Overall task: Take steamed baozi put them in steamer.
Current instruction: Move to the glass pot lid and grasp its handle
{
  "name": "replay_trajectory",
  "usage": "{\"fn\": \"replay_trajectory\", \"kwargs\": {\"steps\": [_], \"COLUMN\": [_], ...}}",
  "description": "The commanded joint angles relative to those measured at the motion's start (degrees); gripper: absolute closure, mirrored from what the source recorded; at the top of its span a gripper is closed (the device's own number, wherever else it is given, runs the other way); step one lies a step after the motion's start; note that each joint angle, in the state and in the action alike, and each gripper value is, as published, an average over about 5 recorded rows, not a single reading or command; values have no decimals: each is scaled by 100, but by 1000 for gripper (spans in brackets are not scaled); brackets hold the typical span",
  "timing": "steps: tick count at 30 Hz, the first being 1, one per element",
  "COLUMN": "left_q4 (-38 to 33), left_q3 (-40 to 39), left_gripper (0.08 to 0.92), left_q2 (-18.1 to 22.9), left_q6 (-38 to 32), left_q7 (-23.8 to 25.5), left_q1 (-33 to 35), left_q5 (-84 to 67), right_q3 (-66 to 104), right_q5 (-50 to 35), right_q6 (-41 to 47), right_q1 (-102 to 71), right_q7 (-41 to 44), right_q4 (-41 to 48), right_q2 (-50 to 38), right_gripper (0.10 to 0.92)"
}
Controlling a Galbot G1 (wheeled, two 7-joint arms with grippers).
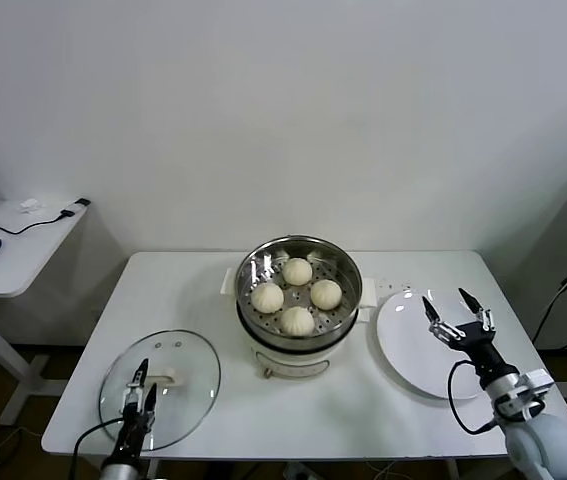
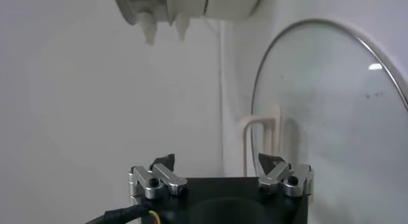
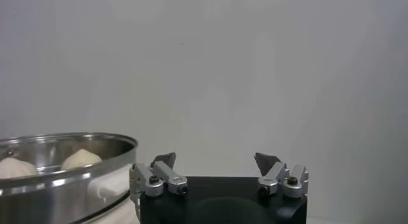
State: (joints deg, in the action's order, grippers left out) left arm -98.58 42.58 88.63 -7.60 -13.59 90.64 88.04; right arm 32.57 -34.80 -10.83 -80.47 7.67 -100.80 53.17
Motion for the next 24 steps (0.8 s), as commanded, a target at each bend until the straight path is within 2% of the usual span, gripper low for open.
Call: {"fn": "replay_trajectory", "kwargs": {"steps": [1,8,21,24], "left_q4": [743,806,927,938], "left_q3": [77,-21,-147,-146], "left_gripper": [177,177,177,202], "left_q2": [-43,-71,-165,-185], "left_q6": [38,177,181,177], "left_q7": [-526,-640,-501,-445], "left_q1": [-545,-691,-966,-970], "left_q5": [468,400,341,329], "right_q3": [209,229,189,186], "right_q5": [152,224,407,441], "right_q6": [-11,-47,-137,-150], "right_q1": [-90,-55,-45,-26], "right_q7": [-11,16,92,104], "right_q4": [73,215,383,418], "right_q2": [139,182,299,323], "right_gripper": [203,203,203,203]}}
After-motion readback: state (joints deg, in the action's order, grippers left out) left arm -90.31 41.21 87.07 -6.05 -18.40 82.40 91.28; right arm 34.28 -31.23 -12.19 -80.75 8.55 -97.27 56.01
